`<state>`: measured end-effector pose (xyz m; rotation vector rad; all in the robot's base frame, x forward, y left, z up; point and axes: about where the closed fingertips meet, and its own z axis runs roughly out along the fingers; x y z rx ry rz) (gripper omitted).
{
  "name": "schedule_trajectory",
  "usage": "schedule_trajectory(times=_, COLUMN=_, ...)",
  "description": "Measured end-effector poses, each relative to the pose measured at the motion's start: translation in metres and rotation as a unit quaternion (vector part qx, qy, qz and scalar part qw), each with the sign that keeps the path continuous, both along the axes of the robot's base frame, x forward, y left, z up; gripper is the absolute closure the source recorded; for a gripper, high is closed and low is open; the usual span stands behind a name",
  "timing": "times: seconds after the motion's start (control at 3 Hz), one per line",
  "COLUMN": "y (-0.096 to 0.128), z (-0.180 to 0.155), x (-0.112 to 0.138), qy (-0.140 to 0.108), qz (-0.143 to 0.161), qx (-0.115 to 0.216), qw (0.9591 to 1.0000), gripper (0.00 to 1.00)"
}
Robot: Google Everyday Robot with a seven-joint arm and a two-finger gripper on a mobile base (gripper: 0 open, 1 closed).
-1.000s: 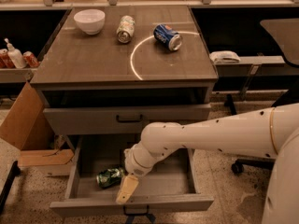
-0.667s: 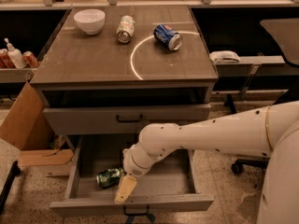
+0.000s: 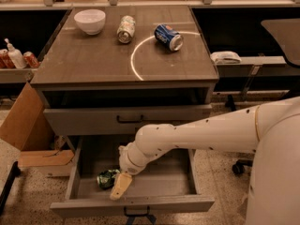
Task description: Pick green can from middle drawer and place on counter
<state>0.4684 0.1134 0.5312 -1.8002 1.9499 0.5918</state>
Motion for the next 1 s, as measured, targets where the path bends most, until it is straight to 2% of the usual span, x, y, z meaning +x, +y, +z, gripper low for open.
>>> schedule_trajectory(times=0.33, y=0.012, z=-0.007, x=0.008, qy=-0.007, qz=0.003, qx=0.006, qw=1.0000, gripper=0.00)
schedule_trajectory(times=0.67, y=0.032, z=-0.033, x=0.016, qy=-0.002, qz=0.012, qx=0.020, qw=0.9997, gripper=0.00)
schedule_trajectory(times=1.0, y=0.035, z=-0.037, x=0.019, qy=-0.008, qz=0.013, qx=0.025, qw=0.9996, gripper=0.00)
